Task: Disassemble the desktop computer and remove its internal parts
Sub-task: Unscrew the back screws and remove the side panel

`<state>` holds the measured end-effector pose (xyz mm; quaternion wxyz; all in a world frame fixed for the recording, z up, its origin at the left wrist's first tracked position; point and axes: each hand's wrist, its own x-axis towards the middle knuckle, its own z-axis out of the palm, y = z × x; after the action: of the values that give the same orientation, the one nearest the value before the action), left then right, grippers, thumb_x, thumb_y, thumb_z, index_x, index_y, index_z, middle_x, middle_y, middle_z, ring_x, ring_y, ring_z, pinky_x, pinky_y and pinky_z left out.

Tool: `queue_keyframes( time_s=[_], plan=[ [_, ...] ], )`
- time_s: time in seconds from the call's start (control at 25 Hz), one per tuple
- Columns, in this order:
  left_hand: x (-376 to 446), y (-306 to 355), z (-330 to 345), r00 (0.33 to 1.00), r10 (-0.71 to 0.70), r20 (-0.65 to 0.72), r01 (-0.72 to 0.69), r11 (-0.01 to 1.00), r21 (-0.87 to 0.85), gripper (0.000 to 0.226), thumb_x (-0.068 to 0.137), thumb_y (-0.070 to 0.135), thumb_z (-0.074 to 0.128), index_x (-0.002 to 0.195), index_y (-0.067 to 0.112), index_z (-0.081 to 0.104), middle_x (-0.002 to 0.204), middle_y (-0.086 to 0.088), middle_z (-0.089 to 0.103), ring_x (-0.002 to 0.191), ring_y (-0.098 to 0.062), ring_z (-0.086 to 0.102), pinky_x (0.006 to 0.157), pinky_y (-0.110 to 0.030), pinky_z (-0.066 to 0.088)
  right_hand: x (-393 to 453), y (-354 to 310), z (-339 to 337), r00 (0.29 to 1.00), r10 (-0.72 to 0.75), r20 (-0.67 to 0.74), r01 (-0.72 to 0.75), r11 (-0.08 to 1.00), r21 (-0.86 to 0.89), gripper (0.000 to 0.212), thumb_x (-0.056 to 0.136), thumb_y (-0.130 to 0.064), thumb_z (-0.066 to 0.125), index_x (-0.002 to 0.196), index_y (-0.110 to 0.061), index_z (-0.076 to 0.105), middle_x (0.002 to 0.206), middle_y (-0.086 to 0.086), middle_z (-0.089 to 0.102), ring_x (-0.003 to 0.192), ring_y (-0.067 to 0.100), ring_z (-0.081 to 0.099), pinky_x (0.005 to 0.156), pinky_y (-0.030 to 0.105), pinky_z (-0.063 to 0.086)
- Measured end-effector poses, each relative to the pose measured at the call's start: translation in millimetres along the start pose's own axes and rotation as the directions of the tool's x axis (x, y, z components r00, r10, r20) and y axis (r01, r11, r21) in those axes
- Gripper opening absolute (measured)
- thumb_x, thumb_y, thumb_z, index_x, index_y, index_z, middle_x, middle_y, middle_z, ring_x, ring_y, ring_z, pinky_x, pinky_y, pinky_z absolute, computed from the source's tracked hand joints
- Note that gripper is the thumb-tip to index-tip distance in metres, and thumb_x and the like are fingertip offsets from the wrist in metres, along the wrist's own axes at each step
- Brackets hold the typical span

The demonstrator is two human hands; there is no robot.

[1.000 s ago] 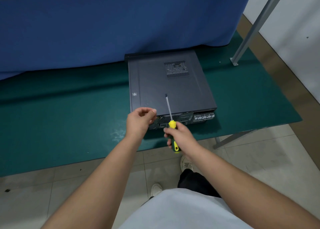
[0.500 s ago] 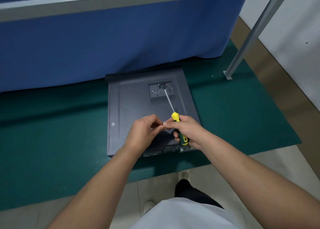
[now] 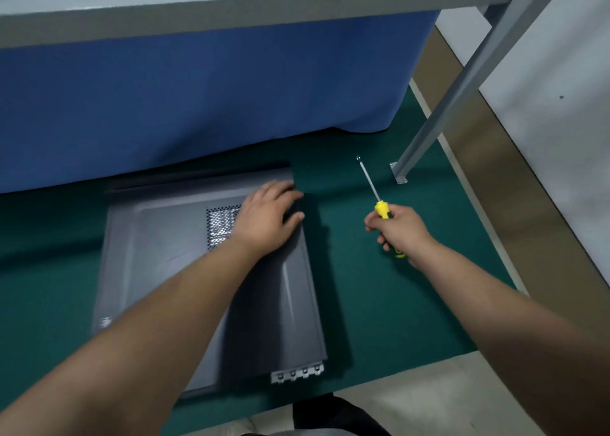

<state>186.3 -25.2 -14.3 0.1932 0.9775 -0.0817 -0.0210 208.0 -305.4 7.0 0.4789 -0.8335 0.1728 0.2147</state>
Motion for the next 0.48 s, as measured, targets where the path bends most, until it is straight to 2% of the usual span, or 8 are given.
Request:
queue_keyframes(
  time_s=[0.08, 0.16, 0.28, 0.36, 0.44, 0.48],
  plan=[
    [30, -2, 11, 0.996, -0.08, -0.029, 0.081, 0.996, 0.027, 0.048, 0.099, 0.05, 0.052, 0.143, 0.033, 0.055, 0.162, 0.008, 0.037, 0.153, -0.022, 0.024, 0.124, -0.044, 0.019, 46, 3, -15, 0.999, 0.009, -0.048, -0.012, 0.998, -0.063, 0.005, 0.087, -0.012, 0.066, 0.088, -0.011, 0.071, 0.09, 0.011, 0.075, 0.055, 0.013, 0.057, 0.05, 0.028, 0.049],
    [39, -3, 21, 0.99, -0.1, -0.1, 0.107, 0.992, 0.064, 0.045, 0.098, 0.049, 0.048, 0.141, 0.035, 0.056, 0.164, 0.011, 0.034, 0.155, -0.019, 0.02, 0.126, -0.046, 0.013, 90, 6, -21, 0.996, 0.018, -0.088, -0.028, 0.993, -0.113, 0.006, 0.085, -0.014, 0.064, 0.086, -0.013, 0.07, 0.085, 0.013, 0.072, 0.057, 0.016, 0.058, 0.049, 0.028, 0.05],
    [38, -6, 30, 0.977, -0.094, -0.192, 0.112, 0.99, 0.085, 0.04, 0.096, 0.047, 0.047, 0.131, 0.036, 0.063, 0.16, 0.012, 0.041, 0.153, -0.017, 0.027, 0.124, -0.044, 0.017, 150, 9, -17, 0.987, 0.024, -0.16, -0.052, 0.984, -0.172, 0.009, 0.085, -0.02, 0.061, 0.086, -0.016, 0.069, 0.085, 0.012, 0.072, 0.061, 0.024, 0.063, 0.055, 0.033, 0.057],
    [40, -9, 32, 0.974, -0.091, -0.207, 0.111, 0.99, 0.088, 0.038, 0.095, 0.047, 0.048, 0.128, 0.037, 0.064, 0.159, 0.012, 0.042, 0.152, -0.017, 0.029, 0.124, -0.043, 0.017, 183, 8, -7, 0.978, 0.014, -0.207, -0.059, 0.975, -0.214, 0.011, 0.089, -0.025, 0.058, 0.089, -0.019, 0.067, 0.087, 0.012, 0.072, 0.071, 0.03, 0.069, 0.063, 0.037, 0.061],
    [41, -9, 32, 0.971, -0.092, -0.223, 0.116, 0.988, 0.098, 0.036, 0.095, 0.046, 0.049, 0.126, 0.038, 0.065, 0.159, 0.013, 0.043, 0.152, -0.016, 0.03, 0.123, -0.042, 0.017, 208, 7, 2, 0.965, -0.007, -0.26, -0.059, 0.968, -0.243, 0.013, 0.094, -0.03, 0.055, 0.092, -0.022, 0.064, 0.089, 0.008, 0.069, 0.081, 0.032, 0.069, 0.069, 0.038, 0.059],
    [41, -9, 32, 0.968, -0.094, -0.232, 0.12, 0.988, 0.1, 0.035, 0.094, 0.046, 0.05, 0.125, 0.038, 0.065, 0.158, 0.013, 0.043, 0.152, -0.016, 0.03, 0.122, -0.042, 0.017, 217, 9, 6, 0.958, -0.017, -0.285, -0.061, 0.963, -0.262, 0.013, 0.096, -0.032, 0.053, 0.093, -0.023, 0.063, 0.089, 0.005, 0.067, 0.082, 0.031, 0.066, 0.068, 0.035, 0.054]
  ],
)
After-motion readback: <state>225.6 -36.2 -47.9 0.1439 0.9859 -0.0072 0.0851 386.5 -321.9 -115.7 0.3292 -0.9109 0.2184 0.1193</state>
